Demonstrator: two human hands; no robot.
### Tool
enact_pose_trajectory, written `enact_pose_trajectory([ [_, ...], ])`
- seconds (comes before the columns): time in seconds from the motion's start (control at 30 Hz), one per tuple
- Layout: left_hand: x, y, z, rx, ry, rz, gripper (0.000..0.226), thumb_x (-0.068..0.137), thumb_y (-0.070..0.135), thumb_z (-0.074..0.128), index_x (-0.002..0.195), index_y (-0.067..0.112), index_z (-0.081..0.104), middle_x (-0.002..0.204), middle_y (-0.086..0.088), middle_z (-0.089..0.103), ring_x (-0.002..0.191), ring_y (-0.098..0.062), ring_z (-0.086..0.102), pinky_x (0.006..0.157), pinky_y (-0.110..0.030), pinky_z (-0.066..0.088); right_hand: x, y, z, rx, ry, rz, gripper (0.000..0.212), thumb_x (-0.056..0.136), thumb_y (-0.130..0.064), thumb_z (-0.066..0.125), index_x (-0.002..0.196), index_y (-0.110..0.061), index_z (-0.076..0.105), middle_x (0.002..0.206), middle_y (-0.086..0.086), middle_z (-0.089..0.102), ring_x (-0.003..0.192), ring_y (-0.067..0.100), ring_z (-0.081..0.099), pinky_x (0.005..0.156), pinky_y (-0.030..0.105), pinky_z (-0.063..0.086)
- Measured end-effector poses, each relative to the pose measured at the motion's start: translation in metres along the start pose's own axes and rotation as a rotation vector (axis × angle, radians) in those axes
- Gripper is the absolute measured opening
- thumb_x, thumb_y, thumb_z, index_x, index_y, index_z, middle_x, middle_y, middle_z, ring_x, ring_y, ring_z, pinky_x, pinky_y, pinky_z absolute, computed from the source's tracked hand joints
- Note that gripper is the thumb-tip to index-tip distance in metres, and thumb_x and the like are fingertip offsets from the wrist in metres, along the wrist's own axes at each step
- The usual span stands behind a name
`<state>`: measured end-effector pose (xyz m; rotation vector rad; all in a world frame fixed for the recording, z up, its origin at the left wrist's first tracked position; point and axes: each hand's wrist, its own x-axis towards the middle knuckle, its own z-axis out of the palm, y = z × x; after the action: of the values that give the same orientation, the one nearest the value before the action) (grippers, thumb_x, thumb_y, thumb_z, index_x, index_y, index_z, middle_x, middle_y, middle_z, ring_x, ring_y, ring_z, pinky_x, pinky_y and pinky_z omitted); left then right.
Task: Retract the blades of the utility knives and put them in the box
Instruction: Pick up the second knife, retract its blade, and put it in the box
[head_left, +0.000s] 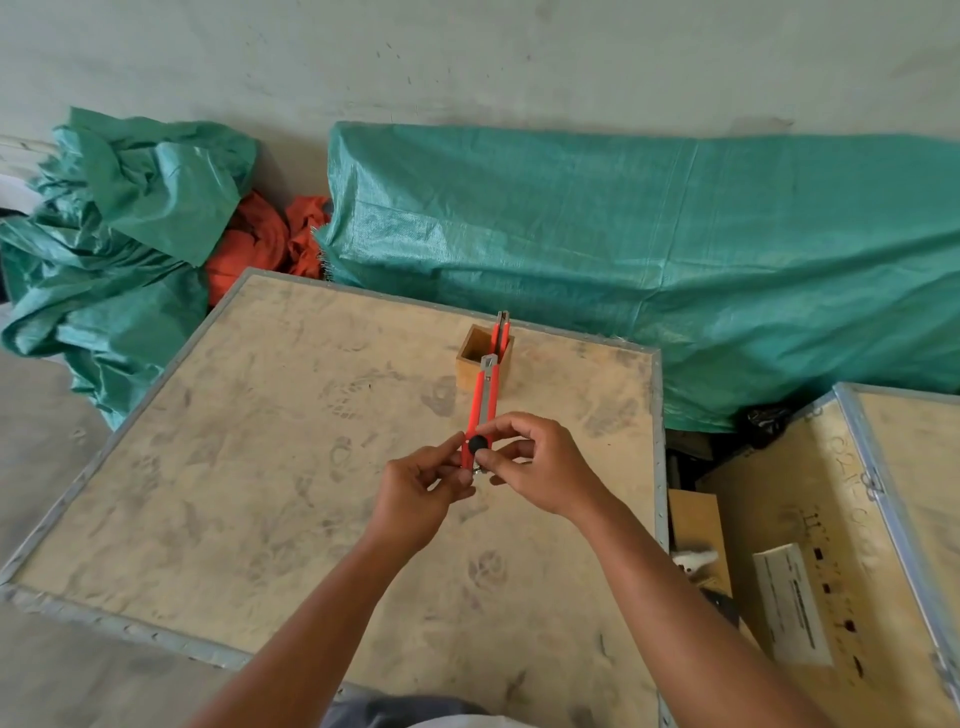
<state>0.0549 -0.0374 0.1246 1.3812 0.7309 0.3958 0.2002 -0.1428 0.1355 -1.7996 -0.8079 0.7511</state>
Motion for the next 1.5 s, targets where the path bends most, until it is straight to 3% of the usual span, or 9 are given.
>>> enact_pose_trajectory([
  [0.17,0.020,-0.004,0.000,-0.010,-0.004,-0.023,0.044,0.087,-0.013,0.064,0.118,0.018,0.068,0.101,-0.022,0.069,0.093,-0.022,0.070,0.077,-0.031,0.062,0.016,0.007,0.004,-0.071,0.101,0.024,0.022,0.079,-0.025,0.087,0.088,-0.020,0.069,0.093,-0.006,0.074,0.075,0.014,0.077,0.066,0.041,0.066],
  [0.3,0.046,-0.001,-0.001,0.040,-0.020,0.002,0.044,0.085,-0.014,0.064,0.122,0.010,0.068,0.101,-0.022,0.071,0.089,-0.023,0.068,0.078,-0.030,0.062,0.040,0.010,-0.003,0.059,0.125,0.054,0.014,0.088,-0.030,0.078,0.100,-0.023,0.074,0.102,-0.001,0.077,0.084,0.017,0.078,0.070,0.044,0.067],
  [0.4,0.071,0.005,0.001,0.130,-0.045,0.018,0.045,0.084,-0.011,0.067,0.122,0.013,0.068,0.096,-0.011,0.073,0.086,-0.020,0.067,0.081,-0.033,0.062,0.069,0.012,-0.013,0.064,0.214,0.059,0.019,0.093,-0.017,0.074,0.111,-0.021,0.075,0.105,0.002,0.077,0.089,0.018,0.078,0.074,0.046,0.067],
  [0.6,0.148,0.011,0.005,0.301,-0.028,0.084,0.047,0.082,0.003,0.075,0.124,0.024,0.067,0.099,-0.002,0.077,0.078,-0.013,0.070,0.090,-0.040,0.059,0.140,0.004,-0.041,-0.057,0.265,-0.015,0.026,0.087,-0.004,0.077,0.111,-0.016,0.076,0.100,0.004,0.078,0.093,0.019,0.075,0.085,0.041,0.064],
  [0.73,0.194,0.014,0.007,0.444,0.014,0.145,0.053,0.080,0.010,0.079,0.129,0.019,0.063,0.115,-0.002,0.073,0.096,-0.019,0.069,0.087,-0.026,0.050,0.183,0.010,-0.044,-0.116,0.346,-0.059,0.025,0.085,-0.004,0.078,0.104,-0.019,0.078,0.094,0.002,0.078,0.089,0.018,0.076,0.081,0.038,0.064],
  [0.87,0.226,0.001,0.004,0.688,0.044,-0.025,0.062,0.082,0.020,0.078,0.139,0.021,0.053,0.137,-0.005,0.059,0.120,-0.026,0.059,0.097,-0.036,0.052,0.208,0.025,-0.031,-0.204,0.385,-0.070,0.025,0.085,-0.004,0.078,0.105,-0.019,0.078,0.096,-0.001,0.078,0.082,0.010,0.072,0.080,0.027,0.060],
  [1.03,0.241,-0.021,0.001,0.718,0.013,-0.130,0.052,0.085,0.017,0.074,0.135,0.020,0.058,0.139,-0.004,0.060,0.121,-0.025,0.060,0.102,-0.035,0.049,0.216,0.049,-0.008,-0.328,0.347,-0.071,0.027,0.087,-0.003,0.076,0.110,-0.017,0.079,0.105,0.005,0.080,0.084,0.010,0.069,0.084,0.025,0.059],
  [1.3,0.243,-0.027,0.000,0.618,0.025,-0.084,0.049,0.086,0.014,0.073,0.132,0.024,0.061,0.129,-0.004,0.064,0.104,-0.025,0.065,0.091,-0.031,0.053,0.221,0.066,0.006,-0.412,0.333,-0.058,0.031,0.087,0.001,0.074,0.112,-0.016,0.079,0.108,0.008,0.080,0.095,0.023,0.076,0.091,0.037,0.062],
  [1.5,0.244,-0.026,0.001,0.610,0.023,-0.040,0.046,0.090,0.009,0.068,0.133,0.023,0.060,0.127,-0.004,0.064,0.079,-0.009,0.057,0.068,-0.012,0.042,0.217,0.069,0.005,-0.439,0.358,-0.117,0.030,0.086,0.004,0.073,0.113,-0.008,0.078,0.106,0.013,0.080,0.091,0.026,0.078,0.091,0.038,0.062],
])
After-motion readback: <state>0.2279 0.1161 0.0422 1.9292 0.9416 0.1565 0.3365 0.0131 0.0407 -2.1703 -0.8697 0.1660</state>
